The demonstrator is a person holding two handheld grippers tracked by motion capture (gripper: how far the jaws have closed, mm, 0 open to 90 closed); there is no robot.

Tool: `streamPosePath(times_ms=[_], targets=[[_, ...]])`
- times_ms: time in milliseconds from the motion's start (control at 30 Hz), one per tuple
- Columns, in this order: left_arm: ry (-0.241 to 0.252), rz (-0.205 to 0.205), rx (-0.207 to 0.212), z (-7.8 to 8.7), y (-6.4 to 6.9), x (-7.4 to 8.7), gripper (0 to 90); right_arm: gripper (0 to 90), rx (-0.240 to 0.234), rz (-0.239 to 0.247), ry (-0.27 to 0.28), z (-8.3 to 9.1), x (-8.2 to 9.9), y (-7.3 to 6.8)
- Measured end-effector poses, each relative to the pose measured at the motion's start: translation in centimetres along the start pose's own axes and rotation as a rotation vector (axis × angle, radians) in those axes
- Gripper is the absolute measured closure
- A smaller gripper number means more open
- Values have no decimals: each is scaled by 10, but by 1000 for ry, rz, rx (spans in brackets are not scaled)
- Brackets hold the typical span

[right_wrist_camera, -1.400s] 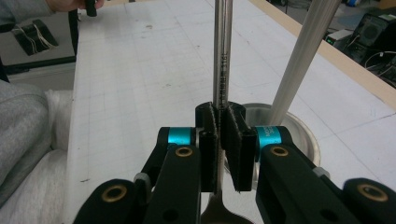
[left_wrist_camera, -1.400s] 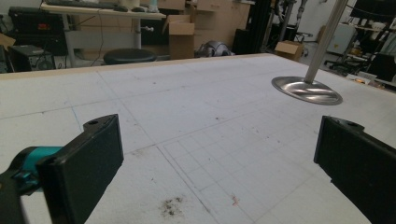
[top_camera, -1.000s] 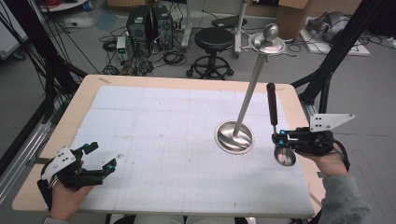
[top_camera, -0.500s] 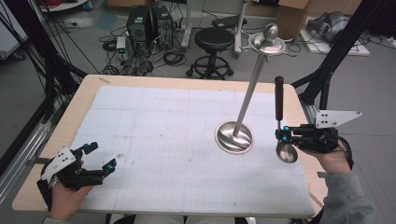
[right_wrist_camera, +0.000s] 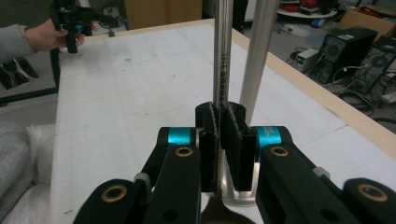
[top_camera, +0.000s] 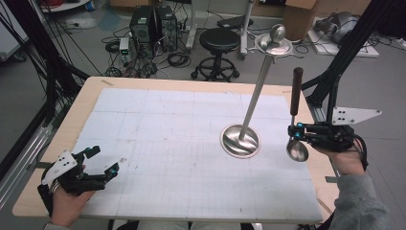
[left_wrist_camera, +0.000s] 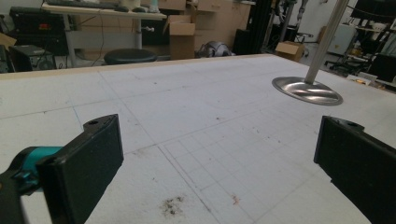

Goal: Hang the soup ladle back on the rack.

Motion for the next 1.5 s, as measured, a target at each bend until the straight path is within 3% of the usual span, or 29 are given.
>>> streamPosePath(times_ms=[433, 833, 1500], targets=[[3, 3, -1, 1, -1, -1, 18, 843, 43, -4, 21, 12, -10, 4], [16, 8, -4, 2, -1, -2, 18, 843, 66, -70, 51, 13, -11, 14], [13, 9, -2, 3, -1, -1, 18, 843, 58, -49, 38, 8, -22, 12]])
Point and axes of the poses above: each handheld gripper's, and its own axes: z roughly backward along the jaws, x roughly out of its underside, y roughly to its right, the point moved 1 cm from there along -z, roughly forward along the jaws, and after that the axes turned 4 degrees about y, right-handed, at the moved point
